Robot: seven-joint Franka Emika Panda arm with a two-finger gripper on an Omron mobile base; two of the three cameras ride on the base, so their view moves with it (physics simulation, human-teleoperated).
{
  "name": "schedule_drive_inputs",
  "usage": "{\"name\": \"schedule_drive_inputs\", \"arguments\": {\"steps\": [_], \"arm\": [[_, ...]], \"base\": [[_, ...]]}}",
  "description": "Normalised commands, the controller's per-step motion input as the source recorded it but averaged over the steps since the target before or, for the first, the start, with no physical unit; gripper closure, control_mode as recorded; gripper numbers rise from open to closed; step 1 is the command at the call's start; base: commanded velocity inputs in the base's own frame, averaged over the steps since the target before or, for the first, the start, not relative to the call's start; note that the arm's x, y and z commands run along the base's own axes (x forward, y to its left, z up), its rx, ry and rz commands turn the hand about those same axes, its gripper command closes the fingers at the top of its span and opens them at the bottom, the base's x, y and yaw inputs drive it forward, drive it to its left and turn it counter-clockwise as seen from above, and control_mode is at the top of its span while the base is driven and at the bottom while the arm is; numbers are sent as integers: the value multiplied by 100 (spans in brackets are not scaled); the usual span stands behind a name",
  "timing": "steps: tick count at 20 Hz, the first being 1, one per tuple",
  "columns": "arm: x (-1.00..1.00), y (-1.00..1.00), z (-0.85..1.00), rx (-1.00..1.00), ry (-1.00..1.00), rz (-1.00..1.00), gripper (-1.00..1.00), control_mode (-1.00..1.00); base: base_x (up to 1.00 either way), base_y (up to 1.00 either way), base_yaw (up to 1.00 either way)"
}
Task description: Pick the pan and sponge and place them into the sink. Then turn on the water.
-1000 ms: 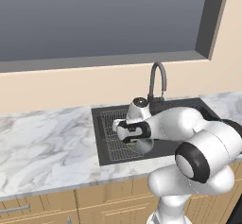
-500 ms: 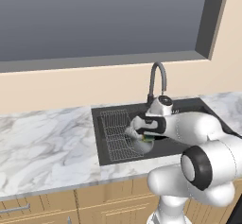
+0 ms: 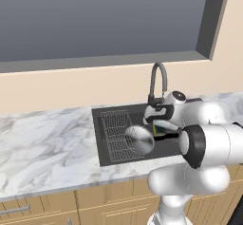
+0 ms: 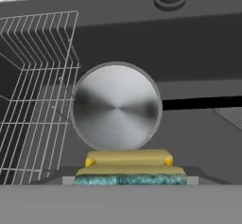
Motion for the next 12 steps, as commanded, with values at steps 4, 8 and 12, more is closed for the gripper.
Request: {"name": "schedule_drive_inputs", "arguments": {"steps": [4,8,12], "arm": [[26,-52,0,0,1,4,100,-100],[14,-48,-14,-1,0,7,100,-100],[5,-41,-29,-4,0,10,100,-100]], "base": [[0,0,0],[0,0,0],[0,0,0]]}}
